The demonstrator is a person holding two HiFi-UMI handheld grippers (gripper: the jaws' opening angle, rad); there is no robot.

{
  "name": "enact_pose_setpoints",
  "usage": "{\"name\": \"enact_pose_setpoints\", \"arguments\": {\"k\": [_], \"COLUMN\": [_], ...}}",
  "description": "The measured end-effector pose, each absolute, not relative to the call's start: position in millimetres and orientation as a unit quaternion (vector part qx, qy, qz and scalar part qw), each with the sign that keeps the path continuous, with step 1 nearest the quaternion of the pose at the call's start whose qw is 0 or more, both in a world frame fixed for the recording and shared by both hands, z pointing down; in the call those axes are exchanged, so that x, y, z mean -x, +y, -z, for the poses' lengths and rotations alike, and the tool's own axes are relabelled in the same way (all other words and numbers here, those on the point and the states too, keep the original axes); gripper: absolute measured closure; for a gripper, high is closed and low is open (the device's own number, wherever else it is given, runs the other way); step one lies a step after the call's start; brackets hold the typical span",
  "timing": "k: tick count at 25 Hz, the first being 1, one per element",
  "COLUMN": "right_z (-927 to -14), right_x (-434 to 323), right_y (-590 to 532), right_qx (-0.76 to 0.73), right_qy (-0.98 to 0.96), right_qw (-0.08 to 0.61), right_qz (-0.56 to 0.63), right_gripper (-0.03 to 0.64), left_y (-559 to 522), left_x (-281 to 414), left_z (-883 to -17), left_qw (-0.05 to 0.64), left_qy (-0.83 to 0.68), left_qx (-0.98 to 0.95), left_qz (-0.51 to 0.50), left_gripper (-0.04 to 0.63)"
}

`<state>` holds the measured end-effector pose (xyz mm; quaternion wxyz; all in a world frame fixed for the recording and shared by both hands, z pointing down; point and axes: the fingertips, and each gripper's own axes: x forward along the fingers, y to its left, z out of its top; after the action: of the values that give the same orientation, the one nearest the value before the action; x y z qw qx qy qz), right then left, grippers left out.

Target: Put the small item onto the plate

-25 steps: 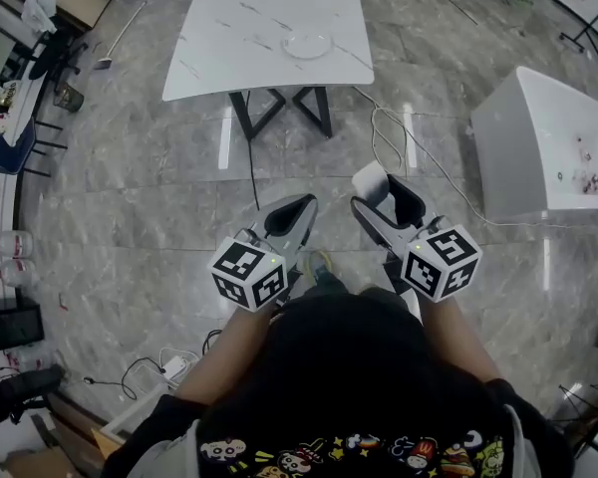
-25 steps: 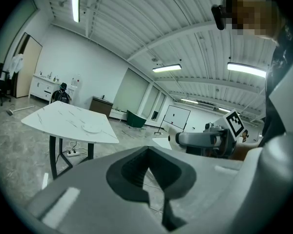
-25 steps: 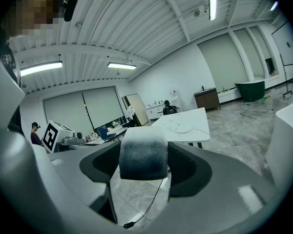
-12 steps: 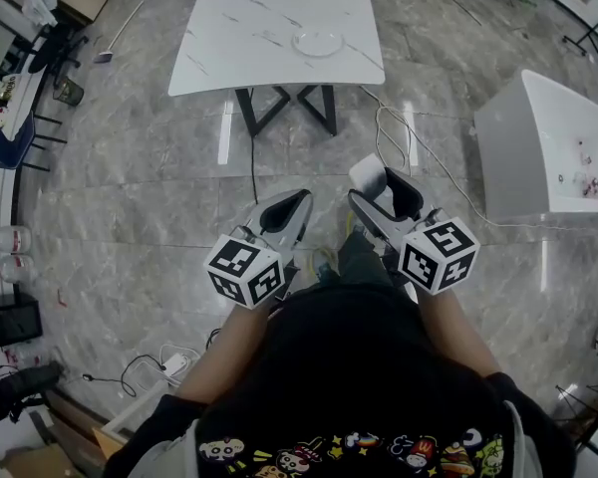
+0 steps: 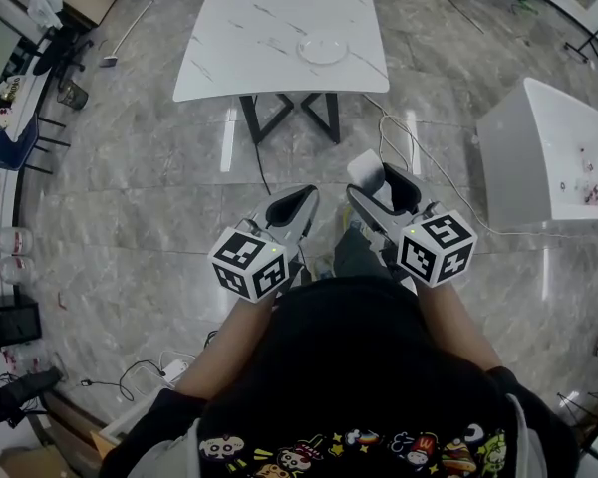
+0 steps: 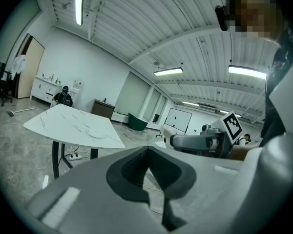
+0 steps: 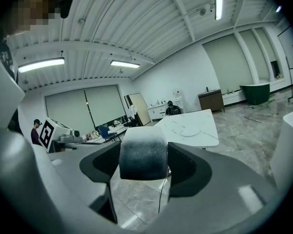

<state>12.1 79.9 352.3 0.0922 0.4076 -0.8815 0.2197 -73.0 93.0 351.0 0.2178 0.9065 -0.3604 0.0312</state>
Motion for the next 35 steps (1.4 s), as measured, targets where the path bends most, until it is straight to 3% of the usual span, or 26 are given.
{"name": "enact_pose_setpoints", "arguments": {"k": [15,35], "right_z": [-367.6,-414.7], "right_x": [-21.4,-51.2], "right_y": [35.1,-159.3], "right_qx": [-0.397,-0.330], "right_qy": [-0.882,-0.897], "right_qw": [0.102,0.149], "right_qz": [-0.234,-0.254], "right_gripper": [0.287,0.287], "left_y": [49.3,-145.3], "left_x": [77.8,28.2], "left_z": [-368.4,-398.3], "left_qw": [0.216,0.242], "left_qy": [-0.395,-0.444], "left_qx": [-0.891,-0.859], "left_qz": [-0.057,-0.080], "left_gripper": [0.594,0.595]}}
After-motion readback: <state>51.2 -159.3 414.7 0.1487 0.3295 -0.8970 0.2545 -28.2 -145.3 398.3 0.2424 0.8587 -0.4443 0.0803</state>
